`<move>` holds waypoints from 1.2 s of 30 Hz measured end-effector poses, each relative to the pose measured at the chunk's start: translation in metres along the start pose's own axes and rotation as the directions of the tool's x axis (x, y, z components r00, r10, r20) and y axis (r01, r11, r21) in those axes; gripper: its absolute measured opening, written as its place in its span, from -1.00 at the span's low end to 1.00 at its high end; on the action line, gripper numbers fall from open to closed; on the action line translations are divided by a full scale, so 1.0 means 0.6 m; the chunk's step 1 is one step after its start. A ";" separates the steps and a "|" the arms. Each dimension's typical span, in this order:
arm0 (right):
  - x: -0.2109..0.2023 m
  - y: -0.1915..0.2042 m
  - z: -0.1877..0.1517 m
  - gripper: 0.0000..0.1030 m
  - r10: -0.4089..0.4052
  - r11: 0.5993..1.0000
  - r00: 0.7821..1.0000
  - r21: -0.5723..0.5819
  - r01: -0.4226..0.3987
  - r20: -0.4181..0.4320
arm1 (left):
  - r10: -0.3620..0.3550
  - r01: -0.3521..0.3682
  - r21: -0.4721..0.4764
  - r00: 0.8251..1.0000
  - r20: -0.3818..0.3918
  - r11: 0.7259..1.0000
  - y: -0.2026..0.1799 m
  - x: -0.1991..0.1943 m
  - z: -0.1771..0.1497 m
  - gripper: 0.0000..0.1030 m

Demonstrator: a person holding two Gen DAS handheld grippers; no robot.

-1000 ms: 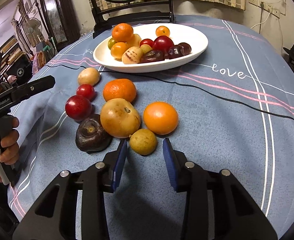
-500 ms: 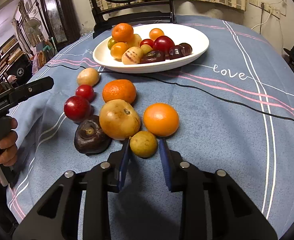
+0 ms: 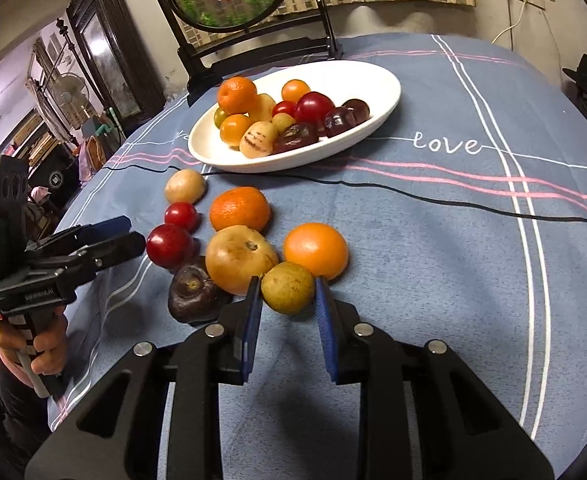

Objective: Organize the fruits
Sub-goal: 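Grasp the red plum with the left gripper while the right gripper grasps the small yellow fruit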

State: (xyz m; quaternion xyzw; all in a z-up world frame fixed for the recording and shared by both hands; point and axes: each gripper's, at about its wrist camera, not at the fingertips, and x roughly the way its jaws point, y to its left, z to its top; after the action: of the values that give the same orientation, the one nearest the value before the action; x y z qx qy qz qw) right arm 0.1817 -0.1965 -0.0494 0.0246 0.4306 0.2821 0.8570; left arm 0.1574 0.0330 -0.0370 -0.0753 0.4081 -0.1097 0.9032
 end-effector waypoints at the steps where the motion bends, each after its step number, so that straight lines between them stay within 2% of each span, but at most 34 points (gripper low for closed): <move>1: -0.001 0.001 0.000 -0.47 0.000 1.000 1.000 -0.002 0.000 0.001 | -0.013 0.013 -0.001 1.000 -0.007 1.000 -0.001 0.002 0.000 0.35; 4: -0.002 0.003 0.000 -0.47 -0.002 1.000 1.000 -0.008 0.002 0.006 | -0.022 0.022 0.006 0.999 -0.024 1.000 -0.006 0.011 -0.001 0.16; 13: -0.015 0.003 -0.001 -0.47 0.001 1.000 0.999 -0.013 -0.001 0.035 | -0.044 0.047 0.054 0.998 -0.044 0.997 -0.029 0.027 -0.003 -0.16; 21: -0.024 0.007 -0.003 -0.47 0.009 1.000 0.999 -0.020 -0.008 0.051 | -0.038 0.041 0.026 0.995 -0.096 0.999 -0.026 0.056 -0.001 -0.18; 29: -0.027 0.007 -0.004 -0.47 0.003 1.000 0.998 -0.023 -0.002 0.059 | -0.036 0.038 0.031 0.996 -0.077 0.999 -0.028 0.055 0.000 -0.22; 36: -0.020 0.005 -0.003 -0.47 -0.020 1.000 0.998 -0.022 0.021 0.055 | -0.032 0.033 0.050 0.999 -0.025 0.998 -0.033 0.035 -0.002 -0.22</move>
State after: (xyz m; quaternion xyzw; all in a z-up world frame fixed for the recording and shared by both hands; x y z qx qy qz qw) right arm 0.1729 -0.2006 -0.0410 0.0183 0.4042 0.2775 0.8714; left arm 0.1672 0.0084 -0.0484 -0.0578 0.4149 -0.1353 0.8979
